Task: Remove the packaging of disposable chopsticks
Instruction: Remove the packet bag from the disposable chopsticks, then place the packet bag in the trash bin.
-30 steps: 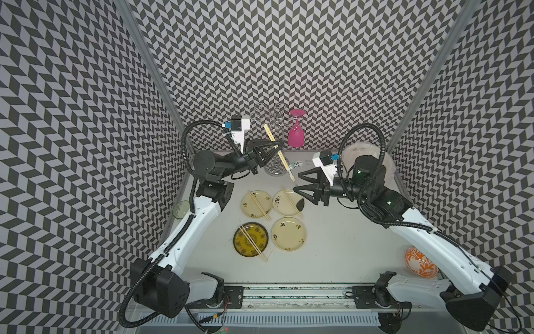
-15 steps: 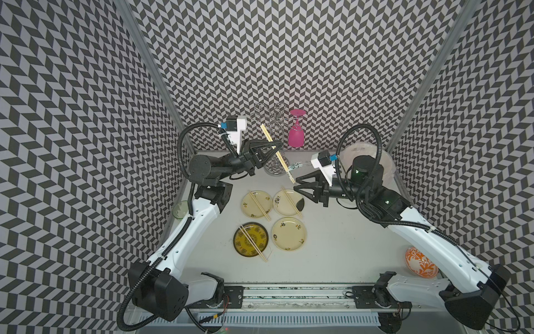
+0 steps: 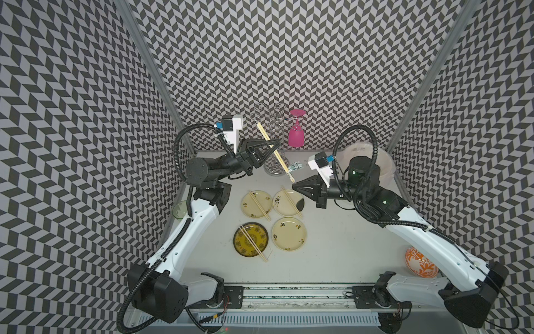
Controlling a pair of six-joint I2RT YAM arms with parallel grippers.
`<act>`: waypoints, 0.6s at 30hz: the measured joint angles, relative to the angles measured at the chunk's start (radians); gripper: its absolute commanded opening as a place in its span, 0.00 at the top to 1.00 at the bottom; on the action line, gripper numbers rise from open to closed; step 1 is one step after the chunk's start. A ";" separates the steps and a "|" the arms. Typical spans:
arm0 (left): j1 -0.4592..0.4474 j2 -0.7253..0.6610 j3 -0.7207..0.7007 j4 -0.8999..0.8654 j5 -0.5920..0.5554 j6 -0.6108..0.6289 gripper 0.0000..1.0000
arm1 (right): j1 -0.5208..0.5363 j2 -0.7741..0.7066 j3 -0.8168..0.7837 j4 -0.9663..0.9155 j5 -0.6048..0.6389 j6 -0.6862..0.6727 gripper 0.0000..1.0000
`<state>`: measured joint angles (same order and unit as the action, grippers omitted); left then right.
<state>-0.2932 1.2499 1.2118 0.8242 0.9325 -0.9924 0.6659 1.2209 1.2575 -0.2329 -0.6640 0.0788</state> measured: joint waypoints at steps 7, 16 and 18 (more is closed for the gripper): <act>0.154 -0.095 -0.016 -0.042 -0.036 0.015 1.00 | -0.228 -0.063 -0.048 -0.099 0.206 0.110 1.00; 0.130 -0.115 -0.086 -0.051 -0.055 0.019 1.00 | -0.609 -0.066 -0.050 -0.209 0.413 0.293 1.00; 0.109 -0.115 -0.095 -0.069 -0.059 0.031 1.00 | -0.652 -0.035 -0.024 -0.221 0.416 0.320 1.00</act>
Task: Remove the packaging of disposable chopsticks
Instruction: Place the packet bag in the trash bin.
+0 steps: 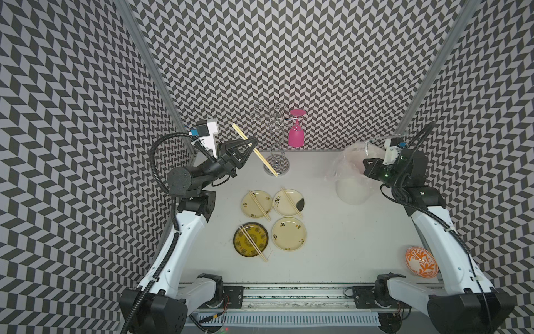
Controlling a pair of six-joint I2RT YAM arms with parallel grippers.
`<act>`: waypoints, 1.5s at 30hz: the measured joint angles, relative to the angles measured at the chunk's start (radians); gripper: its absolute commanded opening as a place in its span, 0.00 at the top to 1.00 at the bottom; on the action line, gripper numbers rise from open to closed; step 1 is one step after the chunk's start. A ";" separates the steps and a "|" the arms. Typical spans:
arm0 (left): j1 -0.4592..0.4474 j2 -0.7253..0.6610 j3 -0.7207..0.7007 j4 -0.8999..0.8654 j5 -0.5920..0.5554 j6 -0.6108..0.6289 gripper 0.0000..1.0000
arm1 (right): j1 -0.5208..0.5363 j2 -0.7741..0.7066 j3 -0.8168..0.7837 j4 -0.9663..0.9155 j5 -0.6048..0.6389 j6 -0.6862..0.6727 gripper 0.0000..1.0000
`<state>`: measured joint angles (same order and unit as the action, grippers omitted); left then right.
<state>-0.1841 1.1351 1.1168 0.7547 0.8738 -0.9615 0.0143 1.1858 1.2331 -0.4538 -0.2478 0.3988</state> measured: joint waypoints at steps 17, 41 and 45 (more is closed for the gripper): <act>-0.113 -0.148 -0.079 -0.107 -0.067 0.120 1.00 | -0.069 0.285 0.198 -0.223 -0.068 0.049 0.56; -0.170 -0.167 -0.080 -0.237 -0.130 0.224 1.00 | -0.074 0.145 0.268 -0.296 0.050 0.080 0.27; -0.170 -0.163 -0.080 -0.257 -0.149 0.231 1.00 | -0.029 0.139 0.278 -0.260 0.016 0.066 0.30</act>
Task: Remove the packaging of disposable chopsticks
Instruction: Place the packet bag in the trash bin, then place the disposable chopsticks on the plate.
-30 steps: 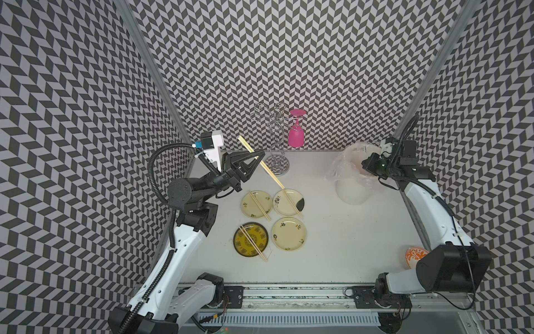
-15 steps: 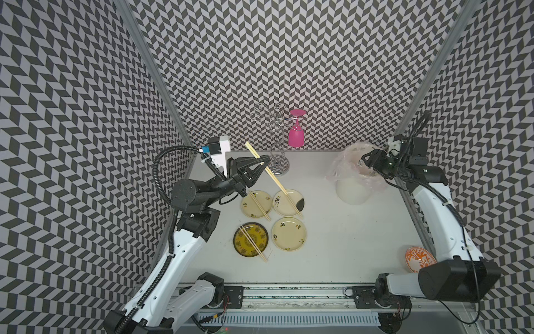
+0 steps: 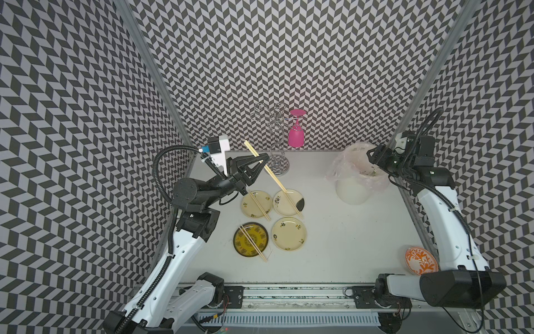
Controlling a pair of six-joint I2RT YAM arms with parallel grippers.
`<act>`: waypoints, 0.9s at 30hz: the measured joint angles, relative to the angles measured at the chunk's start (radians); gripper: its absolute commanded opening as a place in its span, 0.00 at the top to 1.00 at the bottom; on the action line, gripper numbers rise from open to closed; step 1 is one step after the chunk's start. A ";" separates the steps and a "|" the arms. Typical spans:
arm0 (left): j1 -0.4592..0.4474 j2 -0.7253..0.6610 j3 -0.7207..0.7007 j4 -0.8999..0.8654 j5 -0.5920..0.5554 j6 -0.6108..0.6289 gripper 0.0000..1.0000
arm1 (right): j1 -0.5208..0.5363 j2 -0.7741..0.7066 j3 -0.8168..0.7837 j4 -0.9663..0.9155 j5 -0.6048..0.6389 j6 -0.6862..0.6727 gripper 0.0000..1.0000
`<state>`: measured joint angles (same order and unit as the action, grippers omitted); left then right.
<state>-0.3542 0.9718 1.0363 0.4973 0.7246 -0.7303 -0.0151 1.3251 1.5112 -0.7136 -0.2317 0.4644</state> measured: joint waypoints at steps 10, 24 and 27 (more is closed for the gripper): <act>0.055 0.115 -0.034 0.003 0.027 -0.113 1.00 | 0.603 -0.250 -0.223 0.540 -0.480 -0.104 0.35; 0.019 0.086 -0.064 0.116 0.161 -0.154 1.00 | 0.842 -0.119 -0.187 0.512 -0.338 -0.258 0.44; -0.002 0.087 -0.064 0.124 0.170 -0.154 1.00 | 0.864 -0.087 -0.157 0.513 -0.319 -0.263 0.47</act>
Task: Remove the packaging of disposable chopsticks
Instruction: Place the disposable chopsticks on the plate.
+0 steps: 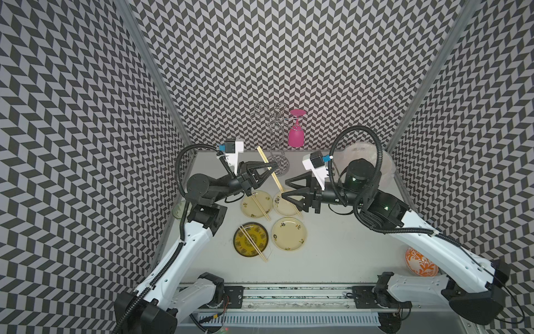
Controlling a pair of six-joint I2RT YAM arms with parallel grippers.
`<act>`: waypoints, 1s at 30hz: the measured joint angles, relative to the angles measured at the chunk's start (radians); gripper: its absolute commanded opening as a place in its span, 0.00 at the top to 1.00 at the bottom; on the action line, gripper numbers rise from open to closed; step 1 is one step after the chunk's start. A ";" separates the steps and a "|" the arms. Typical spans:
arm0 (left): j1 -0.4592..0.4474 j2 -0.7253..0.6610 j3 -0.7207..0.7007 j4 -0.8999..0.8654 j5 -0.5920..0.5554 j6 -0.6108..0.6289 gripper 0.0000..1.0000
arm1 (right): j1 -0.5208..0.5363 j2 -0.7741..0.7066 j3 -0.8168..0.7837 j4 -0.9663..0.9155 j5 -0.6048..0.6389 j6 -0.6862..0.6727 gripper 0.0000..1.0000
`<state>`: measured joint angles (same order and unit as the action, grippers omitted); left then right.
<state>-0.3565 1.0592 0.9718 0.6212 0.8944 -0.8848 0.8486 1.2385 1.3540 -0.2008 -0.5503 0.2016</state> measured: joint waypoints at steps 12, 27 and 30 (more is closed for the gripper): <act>-0.018 -0.005 0.001 0.010 0.020 -0.003 1.00 | 0.017 0.039 0.006 0.008 0.029 0.005 0.91; -0.021 -0.037 -0.029 0.014 -0.033 0.017 0.60 | 0.017 0.008 -0.089 0.055 -0.009 0.127 1.00; -0.021 -0.044 -0.047 0.031 -0.045 0.009 0.53 | 0.013 -0.022 -0.150 0.067 -0.035 0.166 1.00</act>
<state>-0.3771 1.0149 0.9249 0.6525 0.8494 -0.8761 0.8612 1.2163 1.2045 -0.1341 -0.5850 0.3676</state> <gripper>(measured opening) 0.430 0.055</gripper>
